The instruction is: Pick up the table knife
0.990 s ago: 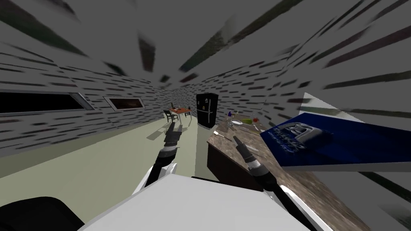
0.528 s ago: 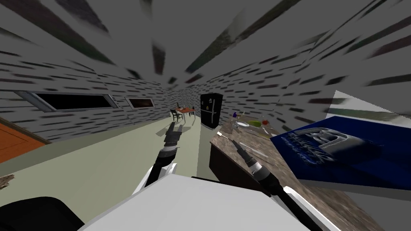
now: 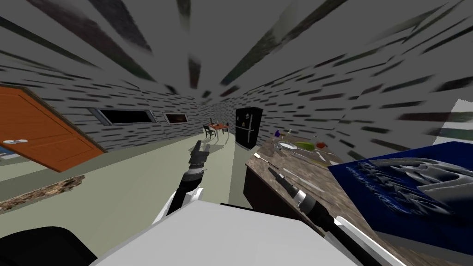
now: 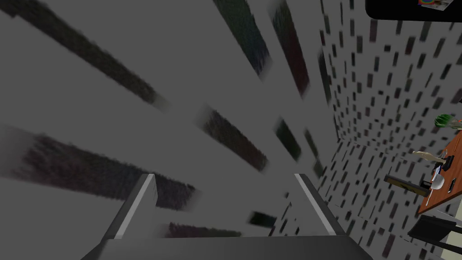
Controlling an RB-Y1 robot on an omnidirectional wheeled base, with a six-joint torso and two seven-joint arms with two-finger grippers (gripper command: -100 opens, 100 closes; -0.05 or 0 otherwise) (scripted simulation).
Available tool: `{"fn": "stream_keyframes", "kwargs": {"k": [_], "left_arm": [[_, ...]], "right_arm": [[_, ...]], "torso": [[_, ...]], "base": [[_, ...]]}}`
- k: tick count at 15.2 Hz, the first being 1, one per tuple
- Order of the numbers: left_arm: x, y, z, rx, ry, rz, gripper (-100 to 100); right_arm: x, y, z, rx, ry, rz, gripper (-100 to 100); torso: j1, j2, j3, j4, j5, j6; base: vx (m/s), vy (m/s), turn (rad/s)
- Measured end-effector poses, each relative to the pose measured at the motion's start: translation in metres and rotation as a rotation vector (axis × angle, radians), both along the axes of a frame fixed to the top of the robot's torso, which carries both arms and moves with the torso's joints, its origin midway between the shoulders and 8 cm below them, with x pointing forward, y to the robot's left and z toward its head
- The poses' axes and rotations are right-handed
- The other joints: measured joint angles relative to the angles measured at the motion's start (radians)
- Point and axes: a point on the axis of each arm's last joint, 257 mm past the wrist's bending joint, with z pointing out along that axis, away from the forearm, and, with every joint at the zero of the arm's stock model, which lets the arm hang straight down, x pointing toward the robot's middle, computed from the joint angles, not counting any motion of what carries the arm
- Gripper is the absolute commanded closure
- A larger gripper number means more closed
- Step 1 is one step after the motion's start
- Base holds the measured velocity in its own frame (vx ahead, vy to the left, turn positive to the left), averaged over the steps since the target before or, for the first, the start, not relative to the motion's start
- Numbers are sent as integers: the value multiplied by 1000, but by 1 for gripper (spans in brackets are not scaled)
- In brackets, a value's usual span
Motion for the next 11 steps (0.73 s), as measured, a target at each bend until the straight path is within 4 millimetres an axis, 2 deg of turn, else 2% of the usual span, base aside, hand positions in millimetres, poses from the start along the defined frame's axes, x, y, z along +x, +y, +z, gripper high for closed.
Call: {"fn": "stream_keyframes", "kwargs": {"k": [6,11], "left_arm": [[0,0,0,0,0,0,0],[0,0,0,0,0,0,0]], "right_arm": [[-10,-22,-29,-145,69,47,-100],[-22,-52,-62,-282,138,87,-100]], "torso": [[1,0,0,0,0,0],[-1,-1,0,0,0,-1]], "base": [[-7,17,202],[5,-9,175]]}}
